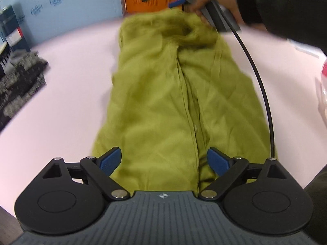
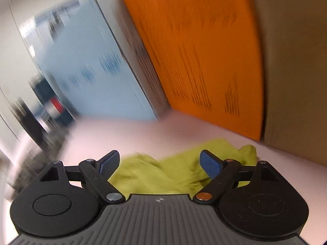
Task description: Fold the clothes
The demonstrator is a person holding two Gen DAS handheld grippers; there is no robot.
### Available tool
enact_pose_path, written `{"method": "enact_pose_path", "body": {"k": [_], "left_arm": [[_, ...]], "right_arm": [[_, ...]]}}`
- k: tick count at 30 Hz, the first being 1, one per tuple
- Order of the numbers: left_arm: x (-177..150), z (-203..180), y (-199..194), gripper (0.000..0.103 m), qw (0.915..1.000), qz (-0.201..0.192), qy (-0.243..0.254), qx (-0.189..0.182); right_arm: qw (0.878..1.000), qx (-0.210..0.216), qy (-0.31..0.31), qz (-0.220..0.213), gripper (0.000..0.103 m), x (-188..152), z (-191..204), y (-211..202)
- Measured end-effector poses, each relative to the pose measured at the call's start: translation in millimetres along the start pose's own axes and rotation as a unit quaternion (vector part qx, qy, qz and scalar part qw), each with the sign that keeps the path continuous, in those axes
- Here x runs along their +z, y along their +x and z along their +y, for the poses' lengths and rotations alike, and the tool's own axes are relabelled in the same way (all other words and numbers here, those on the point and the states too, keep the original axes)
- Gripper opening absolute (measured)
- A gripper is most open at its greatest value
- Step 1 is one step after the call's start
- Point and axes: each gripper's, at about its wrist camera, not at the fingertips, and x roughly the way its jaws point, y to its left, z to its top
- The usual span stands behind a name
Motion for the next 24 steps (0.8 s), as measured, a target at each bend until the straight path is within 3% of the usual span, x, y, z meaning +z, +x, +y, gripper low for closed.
{"method": "enact_pose_path", "body": {"k": [3,9,20,24], "left_arm": [[12,11,-9,0.090,0.9994,-0.028,-0.016,0.015],[22,29,-1,0.091,0.9978,0.012,-0.035,0.055],[28,53,14,0.091,0.9869,0.094,-0.054,0.119],[22,62,9,0.091,0.9893,0.103,-0.033,0.098]], "right_arm": [[0.999,0.046,0.003,-0.024,0.087,-19,13,-58],[0.994,0.099,0.010,0.049,0.087,-97,41,-133],[0.994,0.050,0.063,0.079,0.089,-195,68,-222],[0.984,0.064,0.126,0.110,0.089,-223,69,-240]]}}
